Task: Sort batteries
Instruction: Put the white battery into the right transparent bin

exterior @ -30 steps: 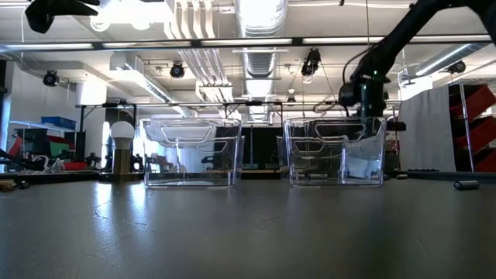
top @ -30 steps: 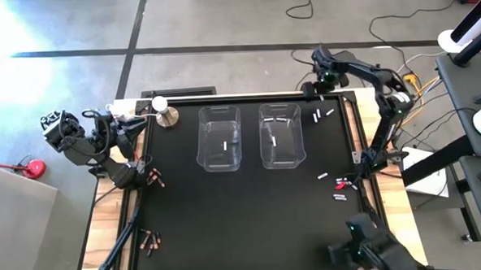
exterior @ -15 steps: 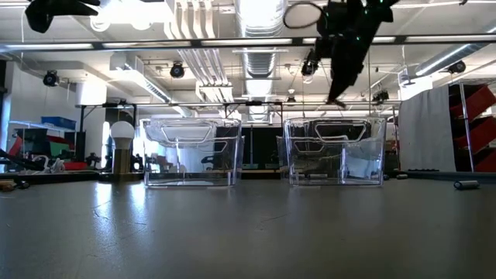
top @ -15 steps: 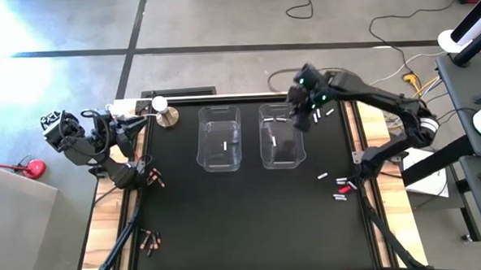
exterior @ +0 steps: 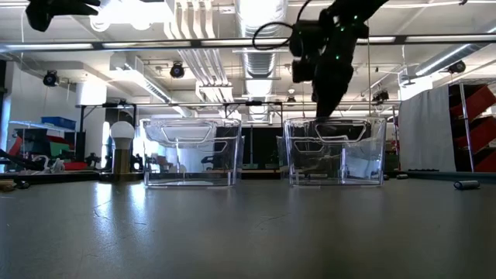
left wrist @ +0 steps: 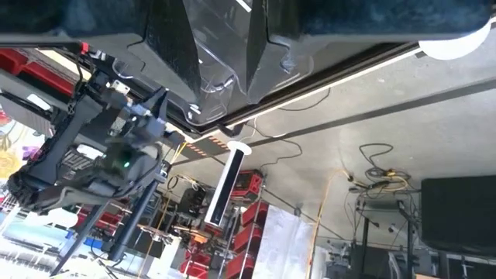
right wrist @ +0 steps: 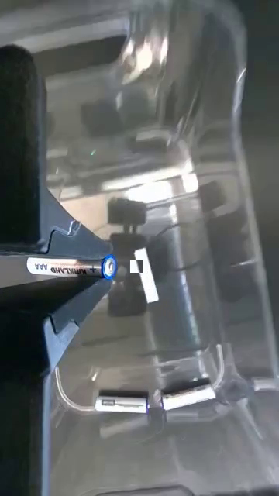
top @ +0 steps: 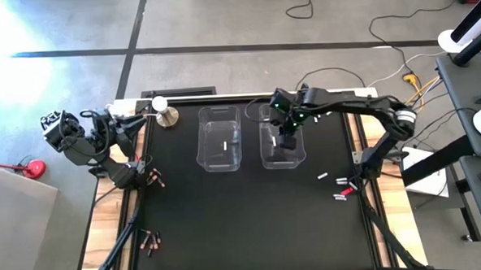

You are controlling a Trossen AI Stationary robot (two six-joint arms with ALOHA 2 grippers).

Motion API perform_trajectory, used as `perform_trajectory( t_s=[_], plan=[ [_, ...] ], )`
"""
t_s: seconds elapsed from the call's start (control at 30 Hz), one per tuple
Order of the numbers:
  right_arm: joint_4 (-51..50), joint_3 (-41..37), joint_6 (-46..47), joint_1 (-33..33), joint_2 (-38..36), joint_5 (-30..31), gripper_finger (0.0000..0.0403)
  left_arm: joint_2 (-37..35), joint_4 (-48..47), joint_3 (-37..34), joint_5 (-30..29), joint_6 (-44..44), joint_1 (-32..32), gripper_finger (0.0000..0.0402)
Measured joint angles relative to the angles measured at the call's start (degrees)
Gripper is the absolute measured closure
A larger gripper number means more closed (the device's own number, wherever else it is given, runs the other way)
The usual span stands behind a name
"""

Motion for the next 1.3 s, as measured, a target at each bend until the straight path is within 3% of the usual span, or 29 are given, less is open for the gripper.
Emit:
perform_trajectory(
  t_s=[0.13, 0.43, 0.8, 1.13, 1.3],
  plan=[
    [0.88, 0.15, -3.86, 0.04, 4.57, 4.40, 0.0383, 0.00, 0.02, 0.00, -0.01, 0.08, 0.00, 0.0315],
    [7.39, 0.98, -8.71, -1.61, 12.93, 5.06, 0.0383, 0.00, 0.41, 0.00, -0.55, 0.96, 0.00, 0.0315],
    [9.86, 0.98, -11.40, -1.62, 17.18, 7.95, 0.0381, 0.00, 0.77, -0.01, -0.83, 1.95, 0.00, 0.0315],
    [9.45, 1.37, -9.28, -1.64, 17.04, 9.08, 0.0312, -0.09, 0.82, -0.02, -1.56, 3.34, 0.00, 0.0315],
    [3.84, 5.58, -5.15, -1.51, 13.95, 8.99, 0.0278, -0.09, 0.81, -0.02, -1.44, 3.27, 0.00, 0.0315]
  ],
)
